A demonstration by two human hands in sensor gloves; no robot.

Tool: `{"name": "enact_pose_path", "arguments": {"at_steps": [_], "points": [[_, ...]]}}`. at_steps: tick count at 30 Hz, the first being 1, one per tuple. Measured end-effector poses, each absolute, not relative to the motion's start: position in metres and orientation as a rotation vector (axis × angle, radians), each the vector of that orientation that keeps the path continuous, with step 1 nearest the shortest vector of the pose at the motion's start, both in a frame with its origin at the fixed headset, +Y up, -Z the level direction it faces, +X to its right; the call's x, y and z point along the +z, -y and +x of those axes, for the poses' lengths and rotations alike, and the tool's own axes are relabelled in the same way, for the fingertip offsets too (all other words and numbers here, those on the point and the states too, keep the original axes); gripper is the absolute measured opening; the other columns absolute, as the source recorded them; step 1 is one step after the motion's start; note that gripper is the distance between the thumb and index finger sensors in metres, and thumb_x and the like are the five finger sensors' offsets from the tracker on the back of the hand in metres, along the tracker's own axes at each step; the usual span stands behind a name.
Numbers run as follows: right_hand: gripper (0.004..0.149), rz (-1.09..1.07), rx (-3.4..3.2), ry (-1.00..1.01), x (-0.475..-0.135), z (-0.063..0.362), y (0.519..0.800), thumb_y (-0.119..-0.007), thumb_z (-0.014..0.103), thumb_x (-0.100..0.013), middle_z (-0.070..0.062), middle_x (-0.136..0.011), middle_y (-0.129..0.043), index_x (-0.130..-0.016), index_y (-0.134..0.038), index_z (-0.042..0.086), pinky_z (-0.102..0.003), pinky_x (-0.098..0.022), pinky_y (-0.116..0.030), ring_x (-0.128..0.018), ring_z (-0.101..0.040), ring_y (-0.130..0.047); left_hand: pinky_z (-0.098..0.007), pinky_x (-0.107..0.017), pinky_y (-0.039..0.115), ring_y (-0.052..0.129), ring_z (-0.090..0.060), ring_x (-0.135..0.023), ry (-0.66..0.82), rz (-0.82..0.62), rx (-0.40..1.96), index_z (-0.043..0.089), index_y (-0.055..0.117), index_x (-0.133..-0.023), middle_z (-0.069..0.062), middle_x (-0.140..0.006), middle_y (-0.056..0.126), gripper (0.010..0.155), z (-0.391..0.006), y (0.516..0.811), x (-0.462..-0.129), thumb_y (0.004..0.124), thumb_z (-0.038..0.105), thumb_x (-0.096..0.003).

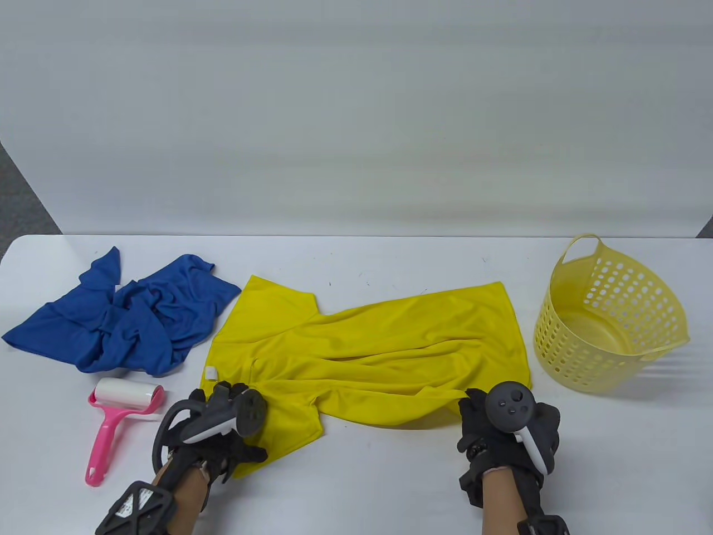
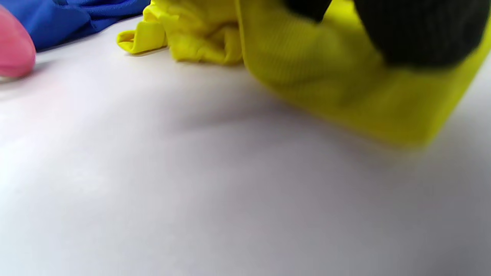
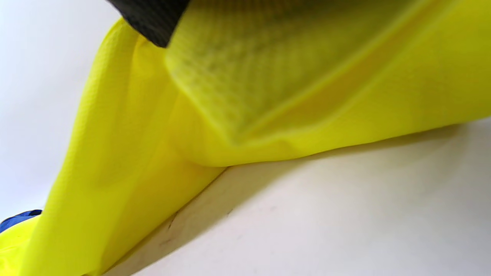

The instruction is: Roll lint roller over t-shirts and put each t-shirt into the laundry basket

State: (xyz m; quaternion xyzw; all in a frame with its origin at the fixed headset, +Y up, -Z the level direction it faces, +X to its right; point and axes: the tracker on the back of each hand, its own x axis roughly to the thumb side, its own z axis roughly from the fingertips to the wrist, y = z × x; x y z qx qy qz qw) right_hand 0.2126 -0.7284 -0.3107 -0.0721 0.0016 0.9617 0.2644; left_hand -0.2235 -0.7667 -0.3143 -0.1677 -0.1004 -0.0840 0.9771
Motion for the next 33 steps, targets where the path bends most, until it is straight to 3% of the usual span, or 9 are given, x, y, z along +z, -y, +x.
{"name": "enact_pose_path", "arguments": {"at_steps": [2,7,11,13,16,21,27,30,33], "points": [[0.045,-0.19,2.579,0.012,-0.31,0.215,0.728,-0.069,0.034,-0.047,-0.019,-0.078,-0.091,-0.084,-0.076,0.01,-0.064,-0.05,-0.068,-0.065,-0.045,-0.092,-0.072,-0.079,0.037,0.047,-0.041,-0.116,0.201,-0.227,-0.11,0.04,0.073,-0.094,-0.005,-0.117,0.058,0.043,-0.225,0.761,-0.313,0.077,0.045,-0.0515],[0.044,-0.097,2.482,-0.001,-0.308,0.222,0.717,-0.071,0.035,-0.046,-0.023,-0.087,-0.084,-0.086,-0.077,0.015,-0.069,-0.054,-0.06,-0.075,-0.051,-0.083,-0.074,-0.079,0.036,0.043,-0.042,-0.118,0.36,-0.189,0.259,0.039,0.083,-0.089,0.0,-0.117,0.064,0.042,-0.249,0.717,-0.303,0.078,0.048,-0.0488],[0.045,-0.096,2.548,-0.627,-0.295,0.229,0.711,-0.077,0.039,-0.045,-0.025,-0.088,-0.089,-0.081,-0.089,0.014,-0.072,-0.055,-0.059,-0.078,-0.054,-0.082,-0.072,-0.074,0.058,0.088,-0.034,-0.102,0.586,-0.402,0.715,0.032,0.102,-0.078,0.0,-0.094,0.103,0.041,-0.263,0.693,-0.3,0.089,0.055,-0.0457],[0.052,-0.205,2.704,-0.487,-0.29,0.229,0.707,-0.081,0.049,-0.039,-0.027,-0.075,-0.105,-0.067,-0.104,0.011,-0.076,-0.047,-0.065,-0.067,-0.056,-0.094,-0.07,-0.067,0.07,0.103,-0.034,-0.088,0.529,-0.433,0.624,0.032,0.11,-0.066,-0.001,-0.082,0.114,0.042,-0.259,0.696,-0.296,0.094,0.061,-0.0396],[0.063,-0.117,2.701,-0.54,-0.29,0.207,0.712,-0.076,0.055,-0.039,-0.029,-0.095,-0.082,-0.089,-0.083,0.016,-0.081,-0.046,-0.062,-0.077,-0.06,-0.082,-0.073,-0.068,0.067,0.088,-0.043,-0.101,0.344,-0.414,0.1,0.031,0.096,-0.092,-0.01,-0.104,0.098,0.072,-0.237,0.709,-0.289,0.094,0.068,-0.0297],[0.063,0.005,2.838,-0.859,-0.295,0.156,0.743,-0.073,0.056,-0.04,-0.031,-0.095,-0.066,-0.088,-0.076,0.016,-0.081,-0.042,-0.064,-0.078,-0.064,-0.069,-0.073,-0.068,0.066,0.072,-0.053,-0.107,0.304,-0.515,-0.142,0.026,0.066,-0.11,-0.021,-0.118,0.067,0.097,-0.207,0.744,-0.286,0.089,0.072,-0.0285],[0.068,0.059,2.85,-0.987,-0.309,0.134,0.77,-0.07,0.053,-0.043,-0.028,-0.1,-0.024,-0.094,-0.035,0.023,-0.083,-0.046,-0.055,-0.083,-0.064,-0.033,-0.074,-0.074,0.052,0.044,-0.054,-0.112,0.217,-0.535,-0.19,0.027,0.025,-0.114,-0.018,-0.121,0.03,0.104,-0.211,0.774,-0.309,0.073,0.073,-0.034],[0.065,0.058,2.922,-0.952,-0.323,0.133,0.774,-0.067,0.049,-0.046,-0.027,-0.101,-0.022,-0.094,-0.029,0.025,-0.082,-0.05,-0.051,-0.085,-0.063,-0.031,-0.073,-0.078,0.033,0.016,-0.05,-0.113,0.225,-0.595,-0.093,0.031,0.008,-0.11,-0.012,-0.118,0.006,0.103,-0.22,0.785,-0.321,0.064,0.074,-0.035],[0.064,0.02,2.945,-0.951,-0.341,0.131,0.776,-0.063,0.048,-0.047,-0.028,-0.101,-0.021,-0.094,-0.025,0.025,-0.081,-0.052,-0.05,-0.085,-0.063,-0.032,-0.071,-0.079,0.033,0.016,-0.047,-0.114,0.204,-0.59,-0.126,0.034,0.008,-0.109,-0.01,-0.119,0.006,0.1,-0.221,0.785,-0.339,0.062,0.073,-0.0349]]}}
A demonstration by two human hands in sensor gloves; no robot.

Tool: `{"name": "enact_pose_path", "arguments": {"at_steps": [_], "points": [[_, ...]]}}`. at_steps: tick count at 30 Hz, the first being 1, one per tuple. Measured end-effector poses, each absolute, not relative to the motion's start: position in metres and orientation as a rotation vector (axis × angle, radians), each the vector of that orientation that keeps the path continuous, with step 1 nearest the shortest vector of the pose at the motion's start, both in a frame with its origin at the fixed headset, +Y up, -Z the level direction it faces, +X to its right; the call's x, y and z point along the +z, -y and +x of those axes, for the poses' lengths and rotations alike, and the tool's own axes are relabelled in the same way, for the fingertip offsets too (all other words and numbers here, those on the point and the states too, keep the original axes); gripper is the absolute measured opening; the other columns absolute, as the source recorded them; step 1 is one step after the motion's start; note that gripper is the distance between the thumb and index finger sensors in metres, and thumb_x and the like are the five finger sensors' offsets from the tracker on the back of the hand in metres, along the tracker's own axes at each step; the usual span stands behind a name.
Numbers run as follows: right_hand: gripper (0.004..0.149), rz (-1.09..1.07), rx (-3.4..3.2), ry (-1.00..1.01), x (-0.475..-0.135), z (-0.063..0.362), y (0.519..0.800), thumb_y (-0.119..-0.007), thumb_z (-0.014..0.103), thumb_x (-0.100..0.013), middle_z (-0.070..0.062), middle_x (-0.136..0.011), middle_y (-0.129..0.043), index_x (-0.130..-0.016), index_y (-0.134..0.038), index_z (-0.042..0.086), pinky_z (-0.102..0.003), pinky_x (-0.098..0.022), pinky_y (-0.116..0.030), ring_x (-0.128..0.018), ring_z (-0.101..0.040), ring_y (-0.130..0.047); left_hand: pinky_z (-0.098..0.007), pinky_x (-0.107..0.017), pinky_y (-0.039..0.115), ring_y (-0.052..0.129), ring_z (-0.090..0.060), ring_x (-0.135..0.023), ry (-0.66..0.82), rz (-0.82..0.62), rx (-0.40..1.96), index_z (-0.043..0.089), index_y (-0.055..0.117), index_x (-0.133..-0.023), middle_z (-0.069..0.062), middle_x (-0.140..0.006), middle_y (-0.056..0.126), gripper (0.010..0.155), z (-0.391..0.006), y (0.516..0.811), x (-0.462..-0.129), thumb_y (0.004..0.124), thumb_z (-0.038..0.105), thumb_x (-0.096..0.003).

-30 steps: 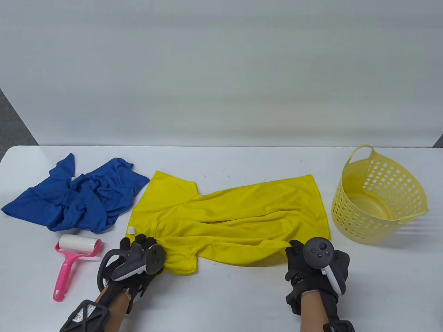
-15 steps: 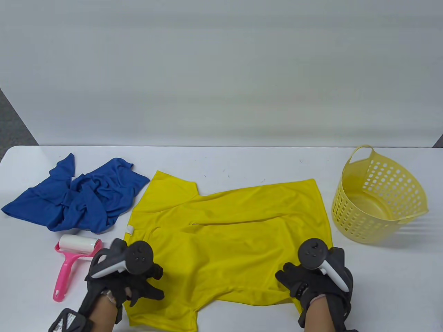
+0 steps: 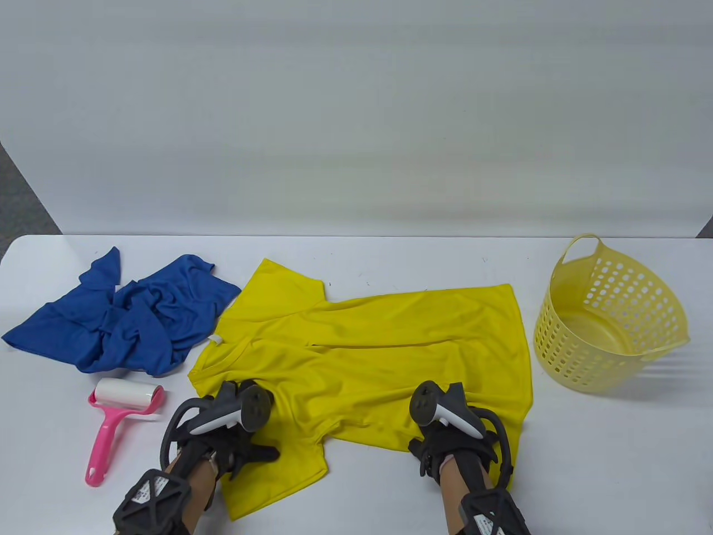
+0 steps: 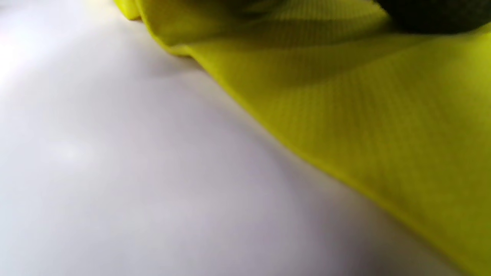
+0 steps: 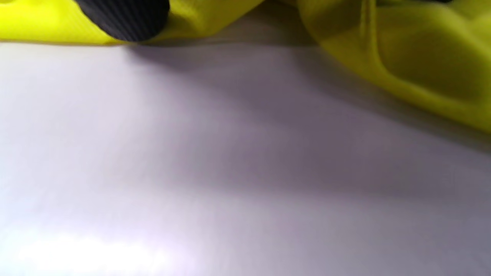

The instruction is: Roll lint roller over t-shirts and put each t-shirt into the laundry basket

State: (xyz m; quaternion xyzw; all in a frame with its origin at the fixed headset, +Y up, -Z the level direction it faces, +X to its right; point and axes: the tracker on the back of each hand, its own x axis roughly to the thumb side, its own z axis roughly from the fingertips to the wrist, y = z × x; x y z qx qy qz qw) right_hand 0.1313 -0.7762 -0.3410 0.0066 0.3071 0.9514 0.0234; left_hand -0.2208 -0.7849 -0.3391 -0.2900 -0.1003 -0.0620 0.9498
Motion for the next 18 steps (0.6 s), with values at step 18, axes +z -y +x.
{"name": "enact_pose_path", "arguments": {"at_steps": [18], "points": [[0.061,-0.113,2.83,-0.963,-0.397,0.145,0.773,-0.066,0.051,-0.046,-0.021,-0.103,-0.018,-0.092,-0.03,0.033,-0.079,-0.051,-0.051,-0.086,-0.06,-0.027,-0.069,-0.081,0.031,0.02,-0.041,-0.116,0.138,-0.582,-0.137,0.035,0.011,-0.109,-0.005,-0.119,0.011,0.101,-0.216,0.783,-0.391,0.065,0.072,-0.0326]]}}
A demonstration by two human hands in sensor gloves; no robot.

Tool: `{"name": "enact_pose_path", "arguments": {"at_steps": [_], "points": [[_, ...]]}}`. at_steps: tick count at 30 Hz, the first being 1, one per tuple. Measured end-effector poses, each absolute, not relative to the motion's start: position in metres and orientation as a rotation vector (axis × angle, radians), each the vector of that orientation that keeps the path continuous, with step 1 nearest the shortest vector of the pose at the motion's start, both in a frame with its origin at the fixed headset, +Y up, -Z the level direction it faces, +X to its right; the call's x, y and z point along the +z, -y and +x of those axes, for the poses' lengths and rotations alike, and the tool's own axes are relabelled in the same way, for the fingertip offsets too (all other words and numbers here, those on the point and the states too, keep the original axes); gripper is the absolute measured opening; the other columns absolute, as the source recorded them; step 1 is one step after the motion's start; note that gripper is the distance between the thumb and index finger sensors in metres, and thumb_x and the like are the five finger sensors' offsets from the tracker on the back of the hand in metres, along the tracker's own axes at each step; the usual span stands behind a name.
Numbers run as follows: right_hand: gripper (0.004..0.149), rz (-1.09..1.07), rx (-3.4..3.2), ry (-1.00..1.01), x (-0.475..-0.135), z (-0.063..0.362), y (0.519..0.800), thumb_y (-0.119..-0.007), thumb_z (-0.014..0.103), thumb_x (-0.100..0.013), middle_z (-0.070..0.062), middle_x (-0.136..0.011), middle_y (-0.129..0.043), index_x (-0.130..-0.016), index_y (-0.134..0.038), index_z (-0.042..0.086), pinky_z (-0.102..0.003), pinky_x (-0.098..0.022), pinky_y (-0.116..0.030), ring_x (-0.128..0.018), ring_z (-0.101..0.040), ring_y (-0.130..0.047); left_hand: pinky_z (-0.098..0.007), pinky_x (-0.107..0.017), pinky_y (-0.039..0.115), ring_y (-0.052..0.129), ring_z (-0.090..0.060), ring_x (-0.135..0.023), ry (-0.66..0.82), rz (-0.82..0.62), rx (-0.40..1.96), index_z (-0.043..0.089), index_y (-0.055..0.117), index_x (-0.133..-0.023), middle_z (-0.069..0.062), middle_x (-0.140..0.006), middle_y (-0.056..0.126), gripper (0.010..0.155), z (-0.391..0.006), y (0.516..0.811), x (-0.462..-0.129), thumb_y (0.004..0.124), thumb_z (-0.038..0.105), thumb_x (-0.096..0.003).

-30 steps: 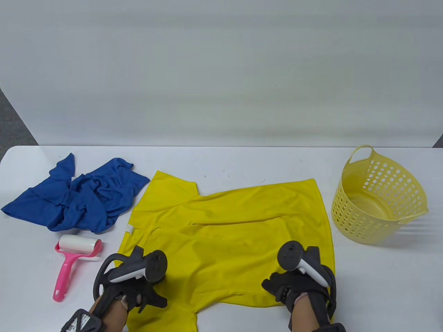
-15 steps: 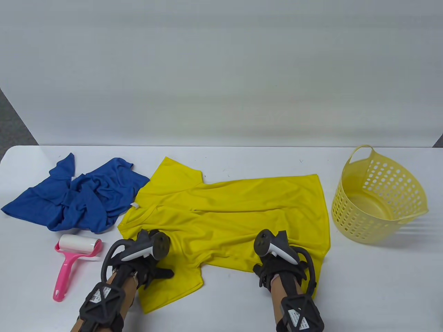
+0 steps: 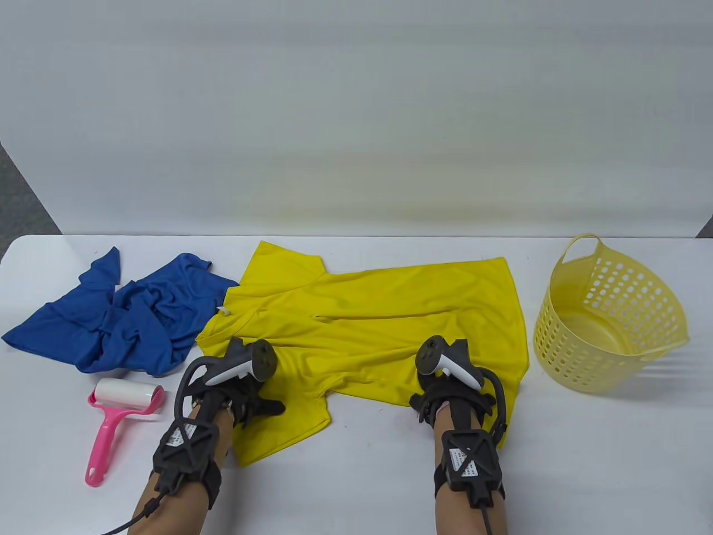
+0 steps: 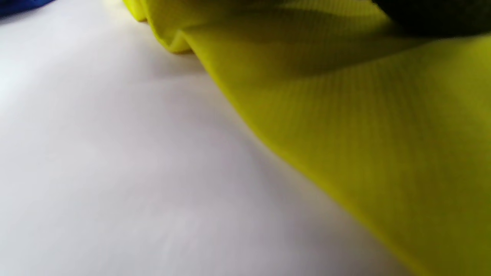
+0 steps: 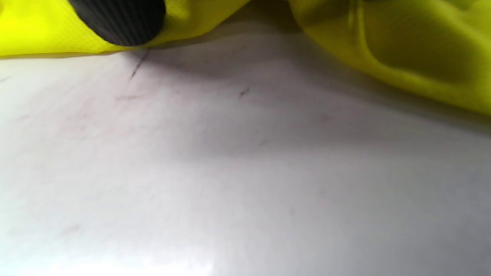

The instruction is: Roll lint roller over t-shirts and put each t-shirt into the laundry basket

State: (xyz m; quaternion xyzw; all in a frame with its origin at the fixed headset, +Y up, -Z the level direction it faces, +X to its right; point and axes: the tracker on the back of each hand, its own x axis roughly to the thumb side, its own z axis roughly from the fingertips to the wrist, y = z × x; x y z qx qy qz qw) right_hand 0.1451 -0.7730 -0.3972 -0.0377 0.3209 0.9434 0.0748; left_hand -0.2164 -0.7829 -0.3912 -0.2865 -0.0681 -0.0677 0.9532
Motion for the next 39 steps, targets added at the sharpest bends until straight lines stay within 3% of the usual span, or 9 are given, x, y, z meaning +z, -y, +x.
{"name": "enact_pose_path", "arguments": {"at_steps": [11,21,25,28,30,32,34,36,39], "points": [[0.057,-0.034,2.807,-1.013,-0.329,0.148,0.768,-0.067,0.053,-0.045,-0.021,-0.102,-0.023,-0.091,-0.04,0.031,-0.078,-0.051,-0.054,-0.086,-0.06,-0.03,-0.07,-0.079,0.039,0.041,-0.045,-0.117,0.31,-0.488,-0.455,0.023,0.019,-0.112,-0.013,-0.122,0.031,0.105,-0.194,0.775,-0.3,0.057,0.075,-0.0298],[0.046,-0.011,2.712,-0.705,-0.294,0.16,0.757,-0.067,0.051,-0.045,-0.02,-0.102,-0.051,-0.078,-0.078,0.02,-0.079,-0.053,-0.049,-0.088,-0.058,-0.045,-0.067,-0.077,0.053,0.081,-0.036,-0.103,0.455,-0.337,-0.337,0.032,0.073,-0.1,-0.005,-0.104,0.083,0.068,-0.195,0.749,-0.254,0.071,0.065,-0.0413],[0.06,-0.128,2.831,-0.375,-0.291,0.184,0.738,-0.067,0.051,-0.045,-0.023,-0.1,-0.069,-0.092,-0.068,0.013,-0.077,-0.055,-0.048,-0.088,-0.054,-0.064,-0.064,-0.074,0.06,0.096,-0.027,-0.086,0.481,-0.262,-0.142,0.032,0.079,-0.096,0.003,-0.084,0.099,0.059,-0.202,0.731,-0.251,0.073,0.061,-0.0445],[0.068,-0.295,2.81,-0.334,-0.289,0.208,0.742,-0.068,0.052,-0.044,-0.027,-0.105,-0.051,-0.099,-0.052,0.014,-0.079,-0.054,-0.043,-0.091,-0.058,-0.052,-0.064,-0.076,0.056,0.086,-0.029,-0.095,0.366,-0.15,-0.171,0.032,0.066,-0.103,0.003,-0.095,0.089,0.065,-0.21,0.731,-0.256,0.073,0.06,-0.0458],[0.074,-0.398,2.717,-0.519,-0.29,0.223,0.757,-0.067,0.053,-0.046,-0.028,-0.108,-0.031,-0.102,-0.037,0.015,-0.081,-0.055,-0.032,-0.094,-0.059,-0.033,-0.069,-0.079,0.042,0.053,-0.042,-0.114,0.365,-0.252,-0.234,0.033,0.041,-0.112,-0.008,-0.12,0.054,0.086,-0.211,0.744,-0.26,0.074,0.066,-0.0404],[0.078,-0.476,2.626,-0.691,-0.29,0.236,0.776,-0.067,0.054,-0.046,-0.026,-0.108,-0.015,-0.102,-0.026,0.018,-0.082,-0.055,-0.021,-0.093,-0.058,-0.015,-0.072,-0.079,0.033,0.028,-0.047,-0.116,0.396,-0.406,-0.271,0.036,0.025,-0.113,-0.011,-0.124,0.028,0.101,-0.21,0.759,-0.262,0.075,0.072,-0.0333],[0.083,-0.531,2.562,-0.807,-0.289,0.249,0.789,-0.068,0.056,-0.044,-0.017,-0.101,0.006,-0.097,-0.012,0.025,-0.082,-0.053,-0.013,-0.088,-0.051,0.006,-0.074,-0.077,0.035,0.032,-0.051,-0.116,0.401,-0.499,-0.27,0.034,0.027,-0.114,-0.015,-0.124,0.031,0.108,-0.207,0.769,-0.262,0.078,0.075,-0.0279],[0.086,-0.583,2.542,-0.75,-0.288,0.259,0.788,-0.071,0.058,-0.042,-0.013,-0.101,0.006,-0.096,-0.011,0.027,-0.083,-0.052,-0.011,-0.088,-0.048,0.007,-0.074,-0.075,0.045,0.043,-0.054,-0.113,0.351,-0.547,-0.313,0.031,0.023,-0.112,-0.02,-0.121,0.029,0.114,-0.204,0.772,-0.261,0.08,0.076,-0.024],[0.088,-0.573,2.525,-0.735,-0.288,0.263,0.788,-0.071,0.059,-0.042,-0.015,-0.101,0.007,-0.097,-0.011,0.026,-0.082,-0.052,-0.007,-0.088,-0.049,0.009,-0.074,-0.074,0.05,0.062,-0.054,-0.111,0.375,-0.446,-0.395,0.023,0.042,-0.114,-0.025,-0.12,0.054,0.114,-0.189,0.762,-0.253,0.083,0.076,-0.0222]]}}
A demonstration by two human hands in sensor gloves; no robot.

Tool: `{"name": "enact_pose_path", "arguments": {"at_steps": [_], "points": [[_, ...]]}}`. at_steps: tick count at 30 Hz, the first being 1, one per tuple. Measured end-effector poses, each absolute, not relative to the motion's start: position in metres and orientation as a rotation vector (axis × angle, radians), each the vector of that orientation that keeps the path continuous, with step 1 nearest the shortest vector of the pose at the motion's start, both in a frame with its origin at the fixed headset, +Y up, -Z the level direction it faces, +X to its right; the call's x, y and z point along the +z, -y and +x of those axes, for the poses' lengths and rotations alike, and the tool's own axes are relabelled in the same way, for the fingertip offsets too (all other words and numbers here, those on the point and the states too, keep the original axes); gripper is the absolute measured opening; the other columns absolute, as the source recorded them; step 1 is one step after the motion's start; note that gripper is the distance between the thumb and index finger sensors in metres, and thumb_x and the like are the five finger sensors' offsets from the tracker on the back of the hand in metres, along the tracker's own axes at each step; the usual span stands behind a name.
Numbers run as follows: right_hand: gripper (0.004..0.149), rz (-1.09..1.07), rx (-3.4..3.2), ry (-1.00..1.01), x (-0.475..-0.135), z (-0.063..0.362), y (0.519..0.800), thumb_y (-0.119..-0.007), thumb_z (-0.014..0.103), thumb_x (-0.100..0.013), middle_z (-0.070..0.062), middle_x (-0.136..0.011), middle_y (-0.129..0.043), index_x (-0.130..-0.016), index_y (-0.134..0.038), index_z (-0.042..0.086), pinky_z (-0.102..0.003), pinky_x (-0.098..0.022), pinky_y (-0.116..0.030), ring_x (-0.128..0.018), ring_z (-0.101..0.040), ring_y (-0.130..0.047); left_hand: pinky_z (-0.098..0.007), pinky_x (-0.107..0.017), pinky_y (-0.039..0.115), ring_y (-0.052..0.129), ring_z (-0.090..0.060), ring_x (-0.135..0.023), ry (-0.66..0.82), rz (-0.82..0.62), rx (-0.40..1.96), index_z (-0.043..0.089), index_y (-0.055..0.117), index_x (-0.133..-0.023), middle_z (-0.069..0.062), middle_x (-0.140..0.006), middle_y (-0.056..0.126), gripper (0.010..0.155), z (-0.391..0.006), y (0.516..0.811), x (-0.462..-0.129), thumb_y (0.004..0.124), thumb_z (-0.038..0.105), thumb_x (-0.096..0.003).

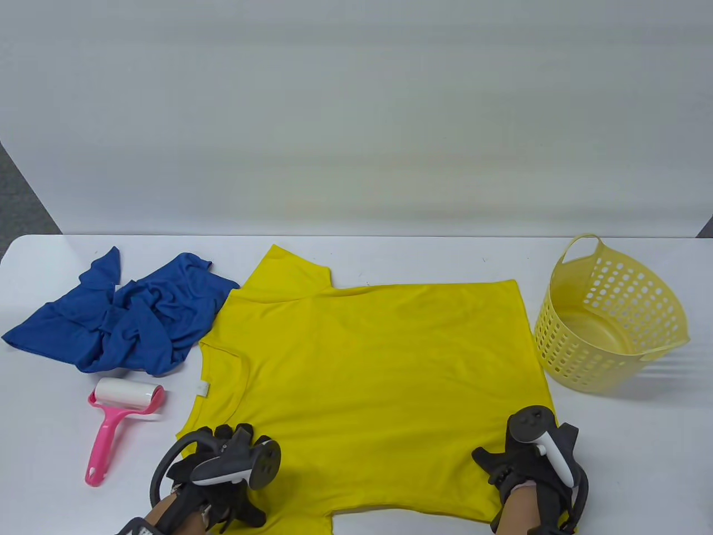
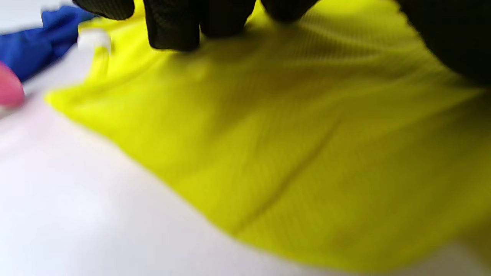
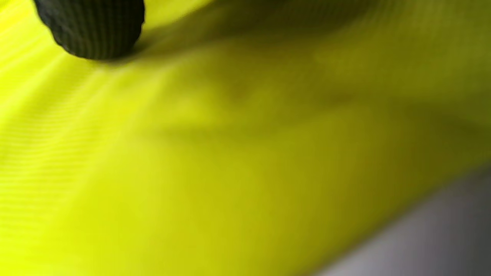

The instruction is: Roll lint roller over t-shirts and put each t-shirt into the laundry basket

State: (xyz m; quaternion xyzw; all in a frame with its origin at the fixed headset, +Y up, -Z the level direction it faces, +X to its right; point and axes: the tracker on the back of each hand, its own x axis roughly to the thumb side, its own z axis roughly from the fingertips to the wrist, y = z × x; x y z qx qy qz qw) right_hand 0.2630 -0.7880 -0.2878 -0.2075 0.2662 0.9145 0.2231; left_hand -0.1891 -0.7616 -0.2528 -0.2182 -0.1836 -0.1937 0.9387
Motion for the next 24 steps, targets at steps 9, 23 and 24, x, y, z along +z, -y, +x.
{"name": "enact_pose_path", "arguments": {"at_steps": [9,23,24], "points": [[0.085,-0.143,2.733,-0.646,-0.295,0.179,0.771,-0.063,0.062,-0.044,-0.02,-0.101,0.008,-0.097,-0.008,0.025,-0.084,-0.05,-0.014,-0.088,-0.056,0.003,-0.074,-0.078,0.031,0.019,-0.052,-0.114,0.534,-0.493,-0.174,0.034,0.007,-0.11,-0.015,-0.12,0.008,0.109,-0.167,0.777,-0.243,0.064,0.081,-0.0294],[0.087,-0.158,2.748,-0.897,-0.298,0.172,0.793,-0.06,0.066,-0.041,-0.016,-0.098,0.014,-0.094,-0.001,0.029,-0.082,-0.049,-0.008,-0.084,-0.051,0.014,-0.076,-0.075,0.041,0.033,-0.05,-0.115,0.459,-0.457,-0.231,0.035,0.013,-0.109,-0.012,-0.122,0.02,0.108,-0.18,0.765,-0.246,0.066,0.079,-0.0257],[0.086,-0.136,2.78,-0.838,-0.298,0.169,0.79,-0.059,0.065,-0.041,-0.016,-0.098,0.015,-0.094,-0.001,0.029,-0.082,-0.049,-0.007,-0.083,-0.051,0.015,-0.075,-0.076,0.038,0.03,-0.048,-0.115,0.377,-0.385,-0.173,0.035,0.015,-0.111,-0.011,-0.123,0.022,0.103,-0.194,0.754,-0.253,0.064,0.077,-0.0306]]}}
